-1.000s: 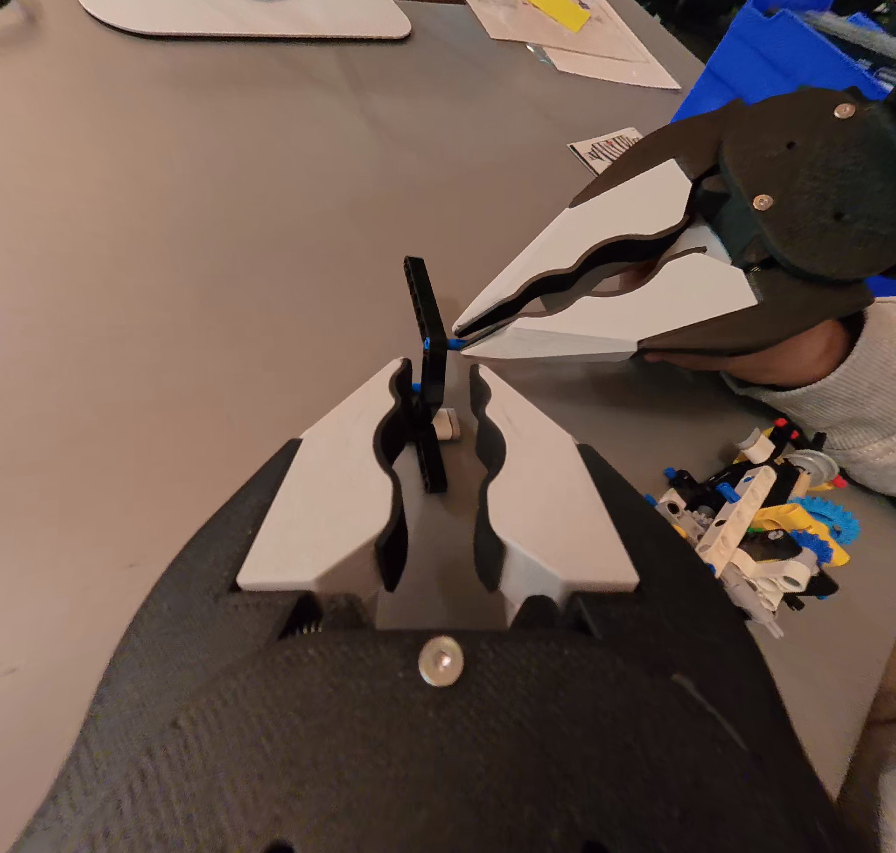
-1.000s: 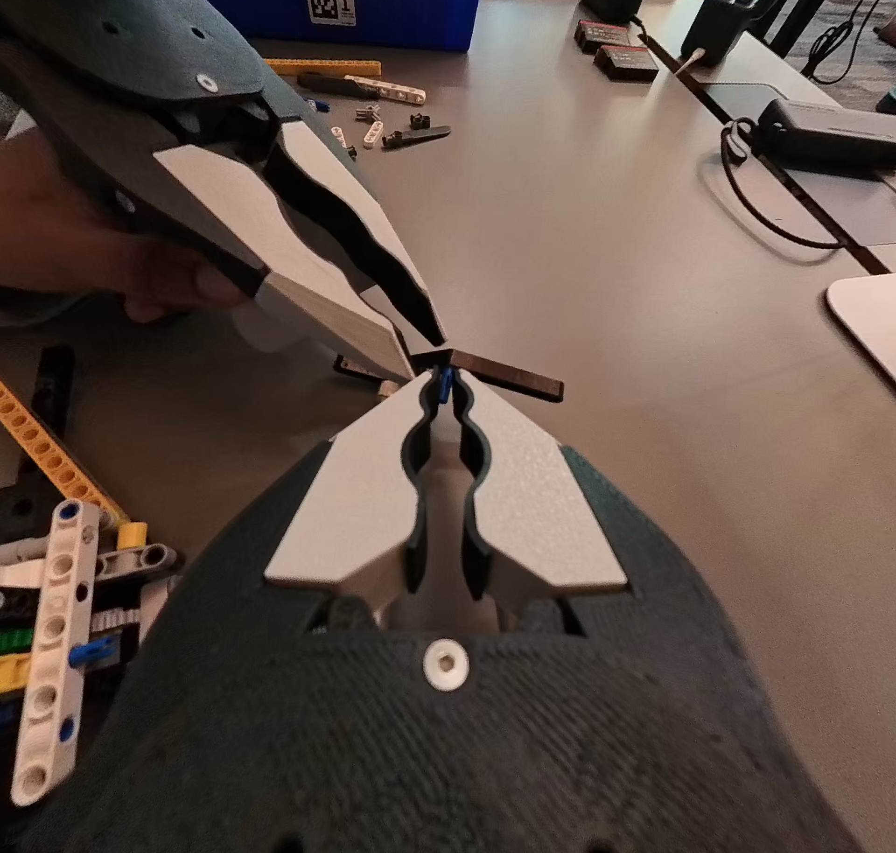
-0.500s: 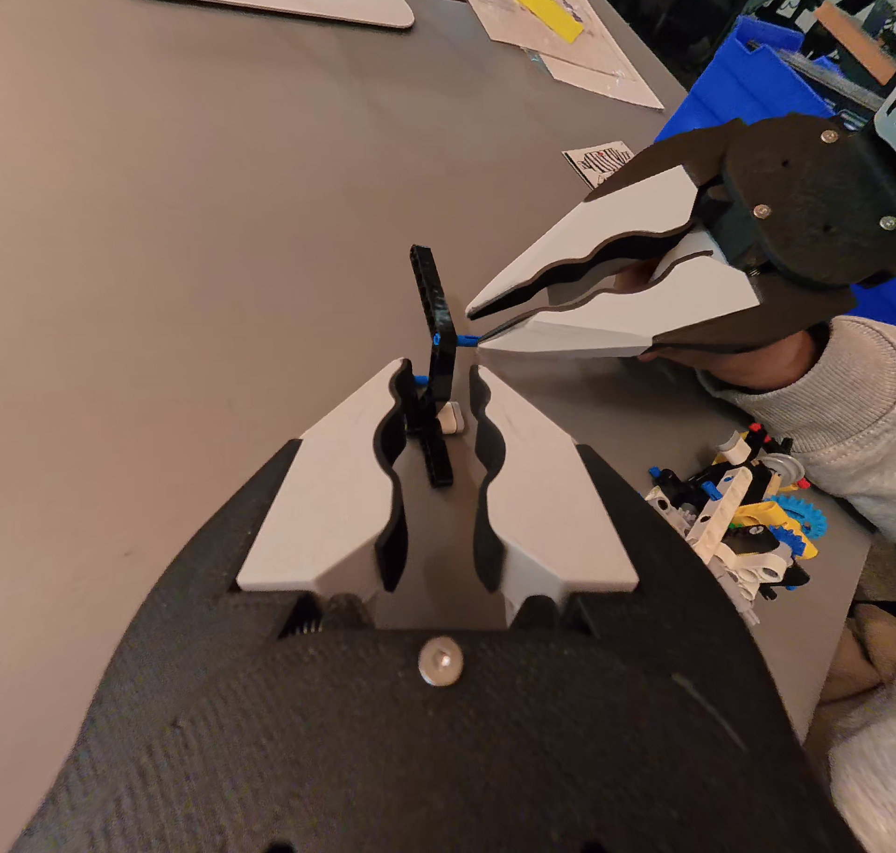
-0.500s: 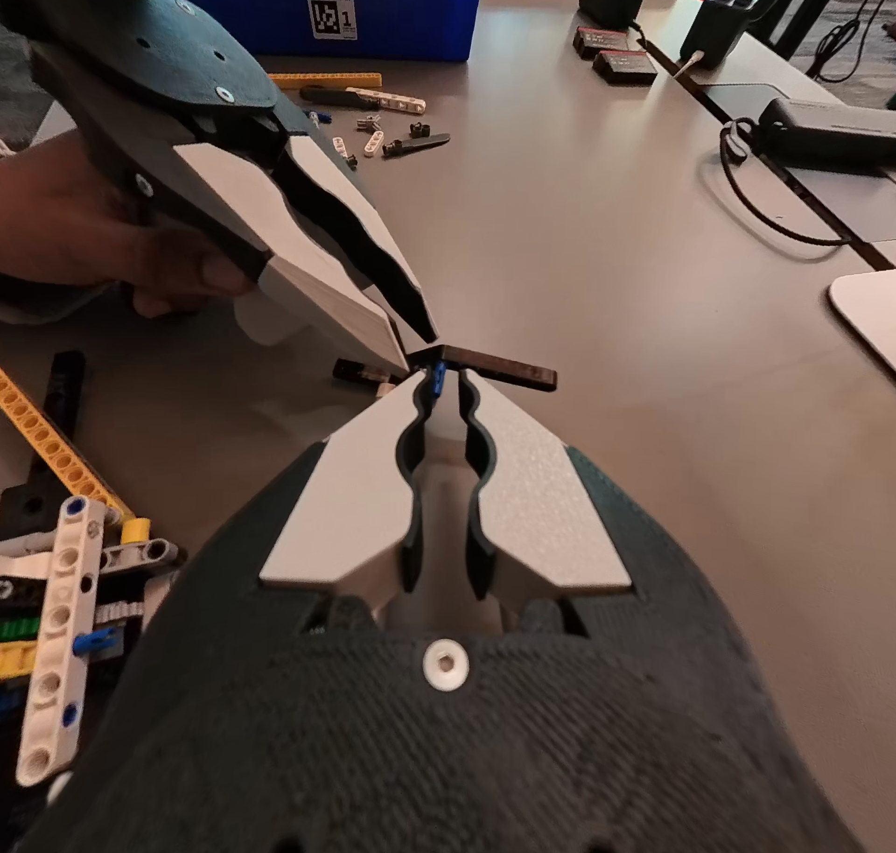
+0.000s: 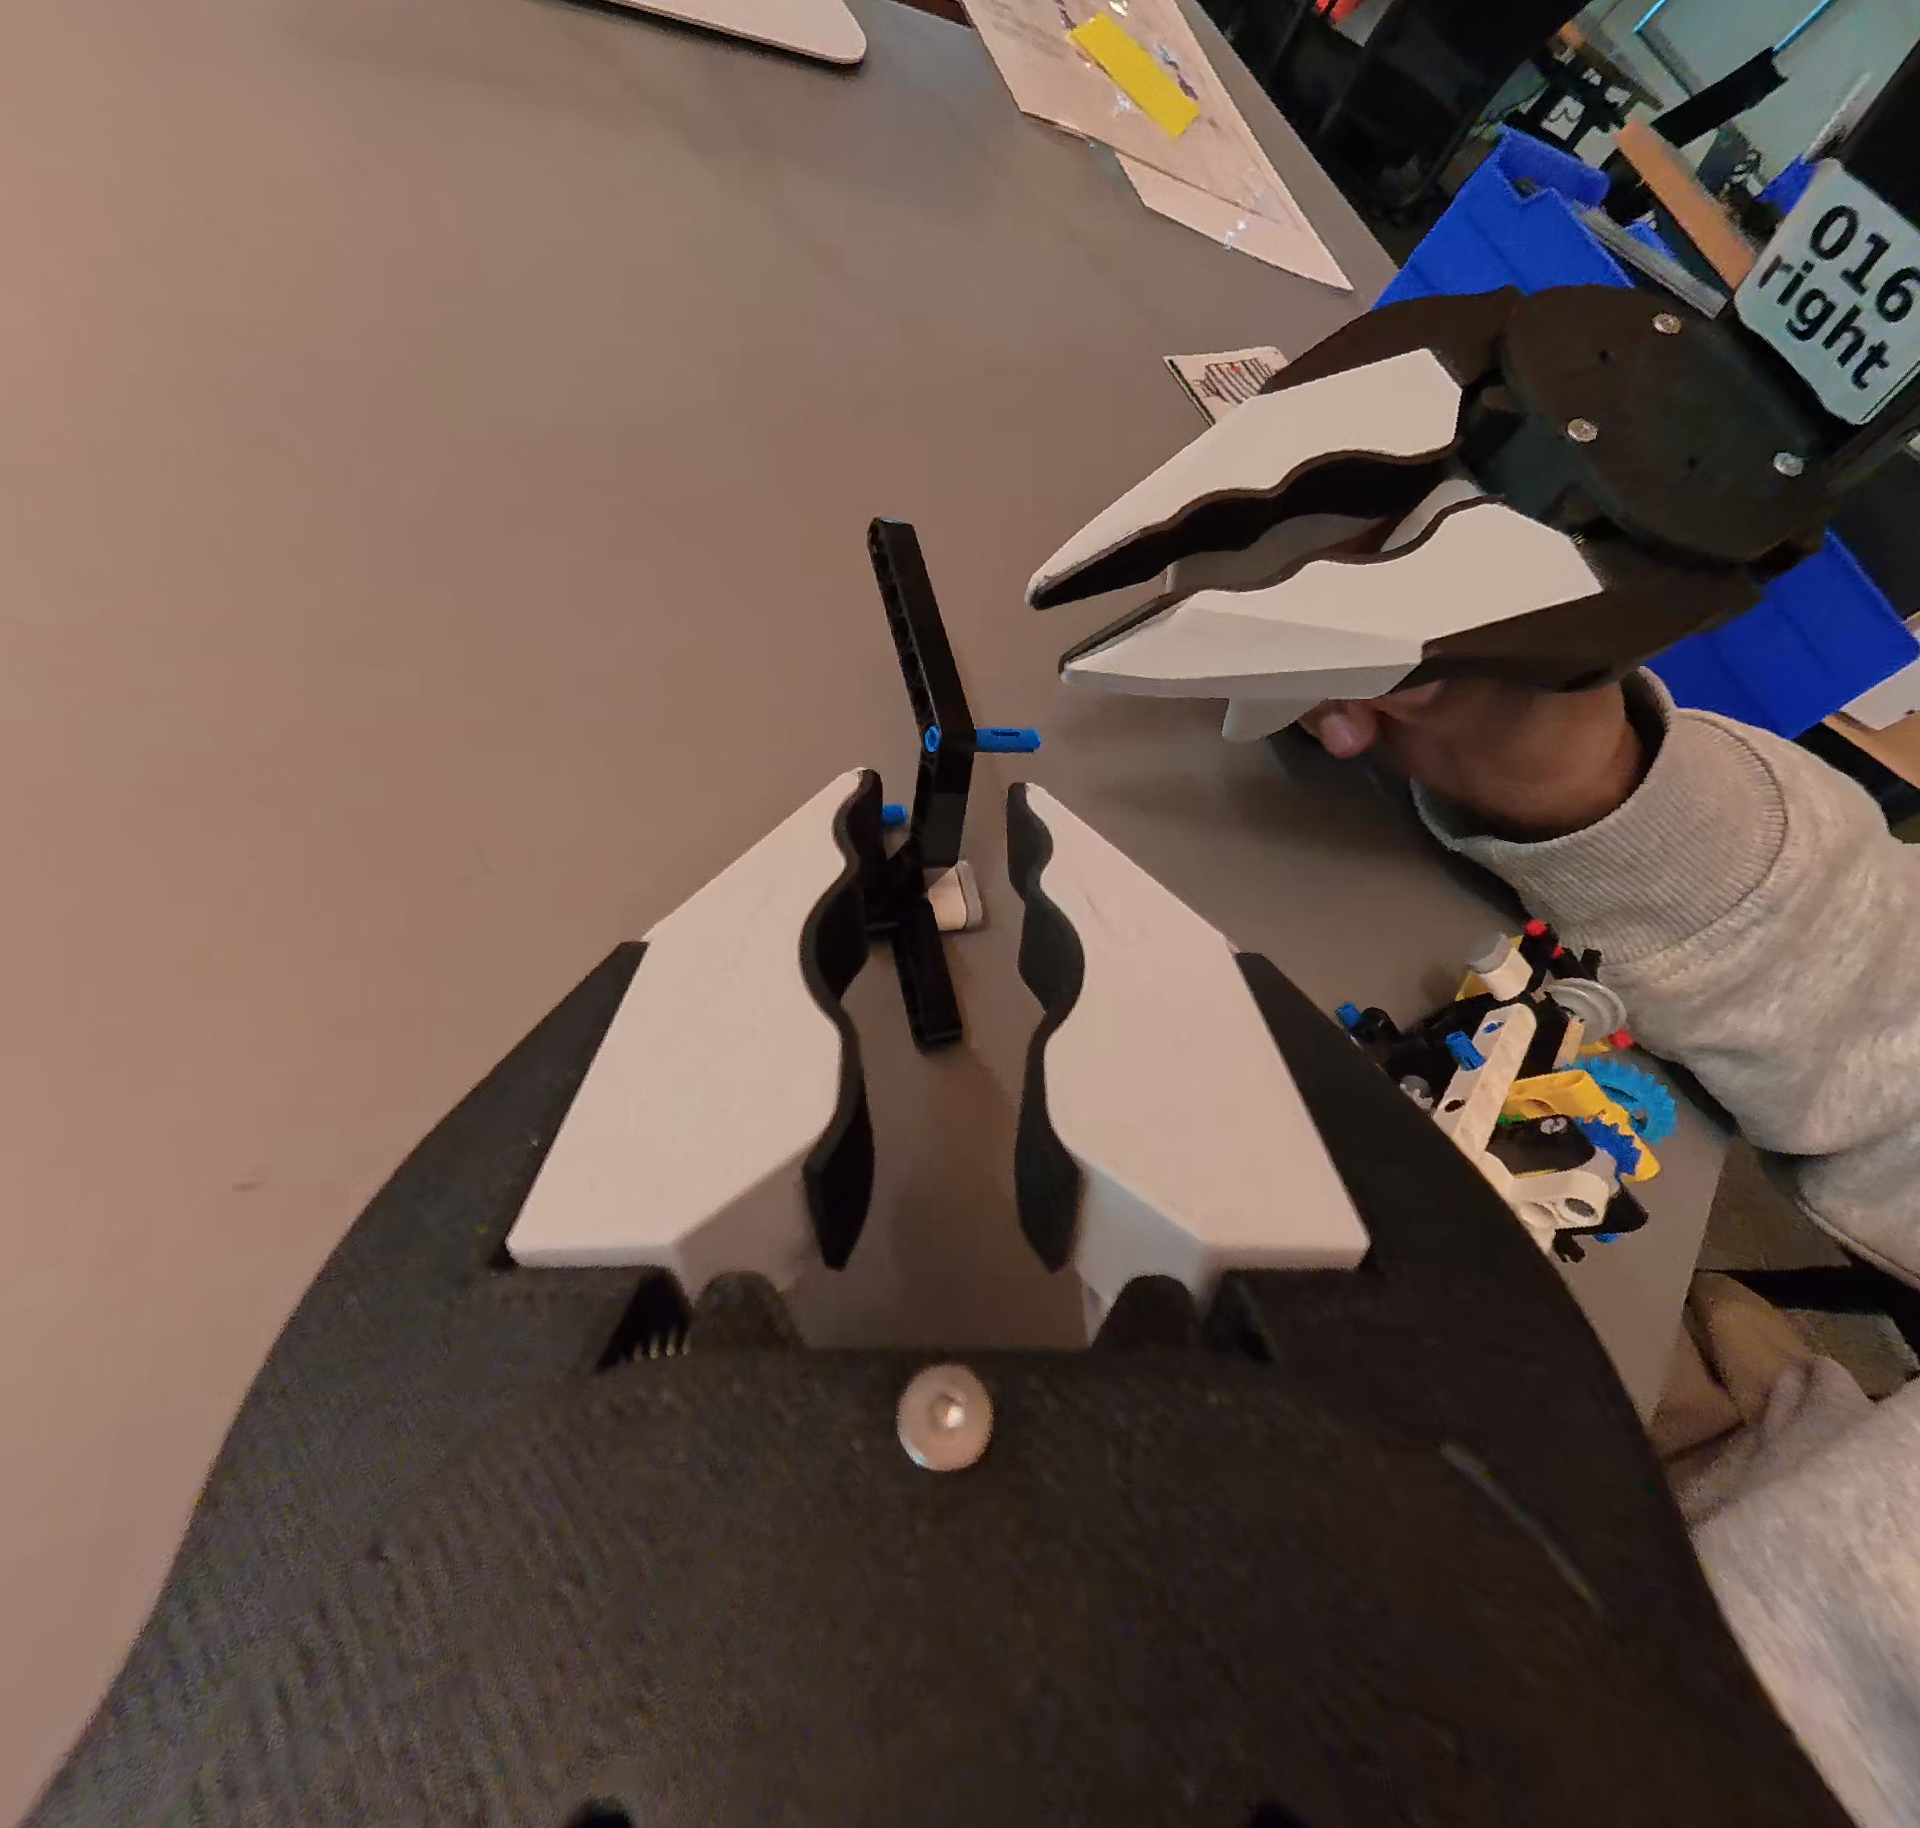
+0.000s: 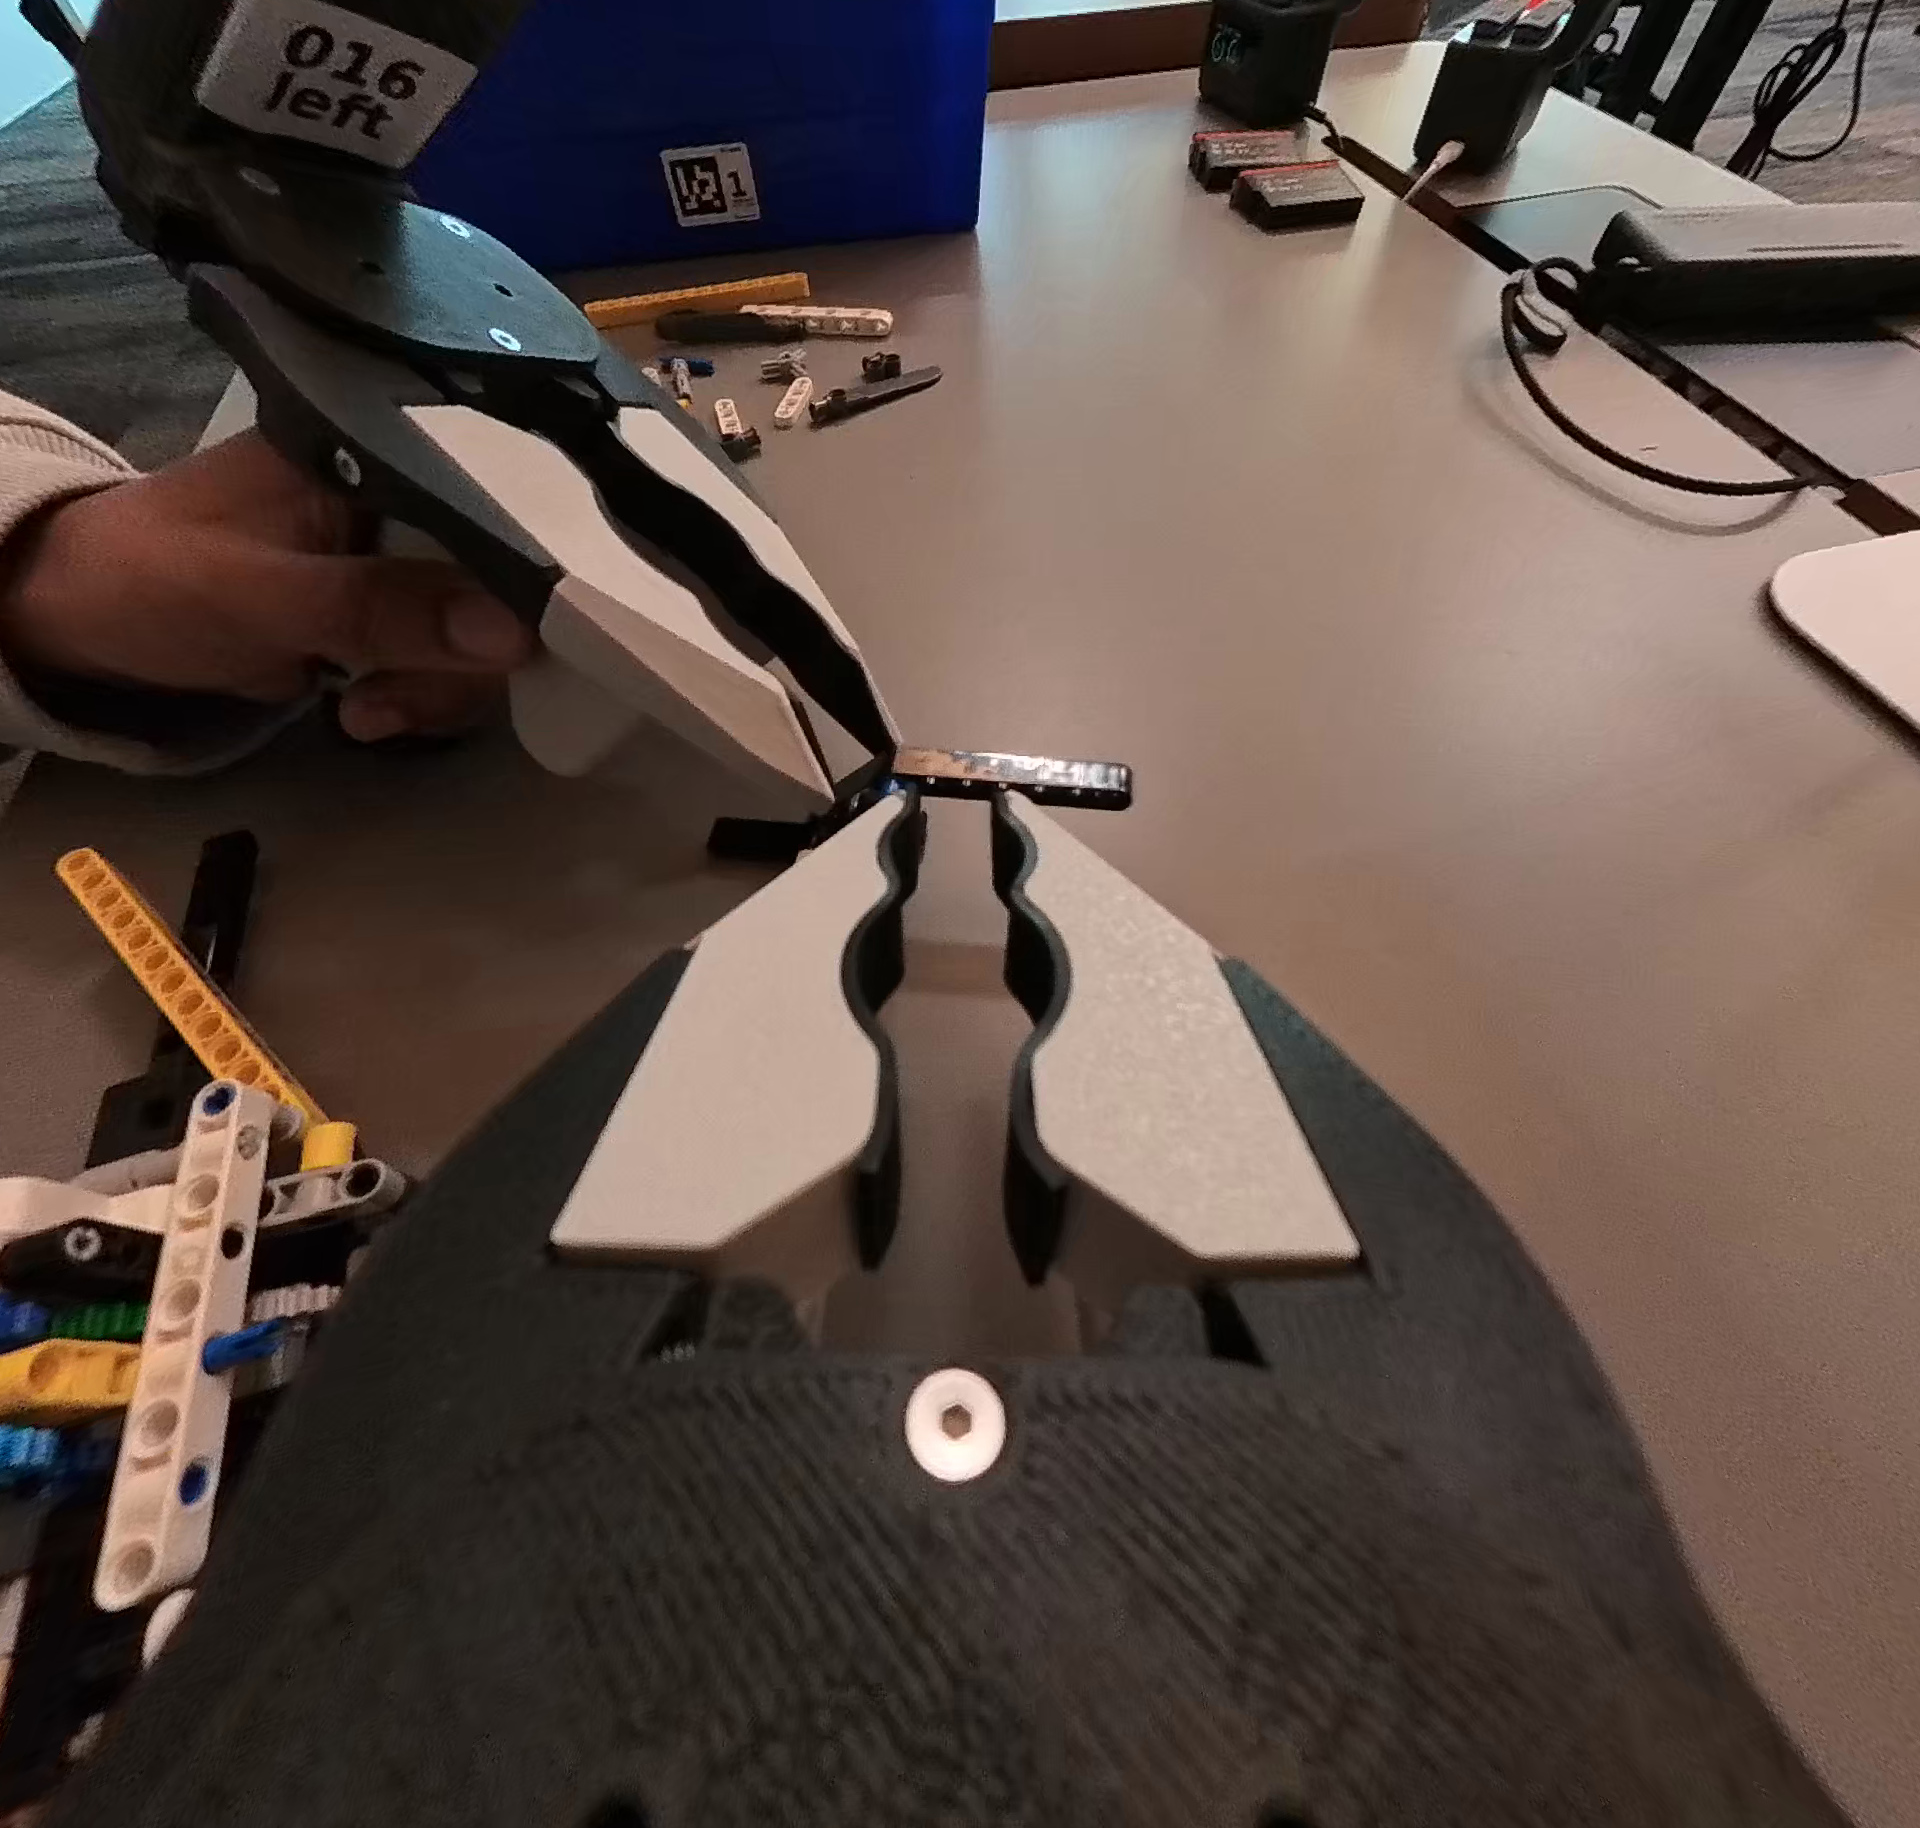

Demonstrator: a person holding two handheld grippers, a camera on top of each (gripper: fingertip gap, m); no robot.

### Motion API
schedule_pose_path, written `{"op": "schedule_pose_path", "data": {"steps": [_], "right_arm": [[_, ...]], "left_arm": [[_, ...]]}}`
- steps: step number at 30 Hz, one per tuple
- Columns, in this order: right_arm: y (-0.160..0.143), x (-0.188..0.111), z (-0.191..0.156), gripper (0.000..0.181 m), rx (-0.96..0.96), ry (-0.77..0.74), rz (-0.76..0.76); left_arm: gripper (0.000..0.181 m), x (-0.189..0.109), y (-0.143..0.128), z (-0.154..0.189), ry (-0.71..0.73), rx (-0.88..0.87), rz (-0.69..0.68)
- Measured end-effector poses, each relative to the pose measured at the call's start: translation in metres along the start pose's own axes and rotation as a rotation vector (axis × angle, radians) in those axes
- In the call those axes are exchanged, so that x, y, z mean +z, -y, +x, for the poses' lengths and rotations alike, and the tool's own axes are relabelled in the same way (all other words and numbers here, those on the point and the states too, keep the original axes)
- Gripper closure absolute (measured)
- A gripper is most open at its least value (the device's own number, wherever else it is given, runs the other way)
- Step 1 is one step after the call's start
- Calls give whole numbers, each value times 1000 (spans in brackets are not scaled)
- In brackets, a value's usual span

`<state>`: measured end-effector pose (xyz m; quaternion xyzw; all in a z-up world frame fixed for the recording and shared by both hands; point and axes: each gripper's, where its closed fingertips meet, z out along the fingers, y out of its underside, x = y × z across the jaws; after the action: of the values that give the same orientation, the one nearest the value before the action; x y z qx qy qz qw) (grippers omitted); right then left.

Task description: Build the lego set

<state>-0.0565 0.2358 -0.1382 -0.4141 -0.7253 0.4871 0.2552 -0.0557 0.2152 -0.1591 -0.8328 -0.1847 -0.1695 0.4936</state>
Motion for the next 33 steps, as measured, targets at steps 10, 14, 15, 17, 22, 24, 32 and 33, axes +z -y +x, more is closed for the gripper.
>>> {"op": "schedule_pose_path", "data": {"steps": [10, 14, 15, 17, 22, 24, 32, 33], "right_arm": [[0, 0, 3, 168, 28, -1, 3], [2, -2, 4, 169, 32, 1, 15], [2, -3, 4, 169, 34, -1, 20], [3, -3, 4, 168, 38, 1, 23], [2, -2, 4, 166, 34, -3, 15], [1, -2, 4, 166, 31, -4, 11], [0, -1, 4, 165, 29, -5, 6], [0, -1, 4, 165, 29, -5, 6]], "left_arm": [[163, -20, 26, -14, -11, -1, 164], [163, -26, 32, -14, -29, 3, 220], [163, -26, 33, -13, -27, 14, 222], [162, -25, 32, -10, -27, 39, 217], [161, -23, 31, -7, -21, 74, 199], [161, -22, 30, -6, -22, 76, 196], [160, -22, 31, -5, -36, 68, 199], [160, -22, 31, -5, -36, 69, 199]]}}
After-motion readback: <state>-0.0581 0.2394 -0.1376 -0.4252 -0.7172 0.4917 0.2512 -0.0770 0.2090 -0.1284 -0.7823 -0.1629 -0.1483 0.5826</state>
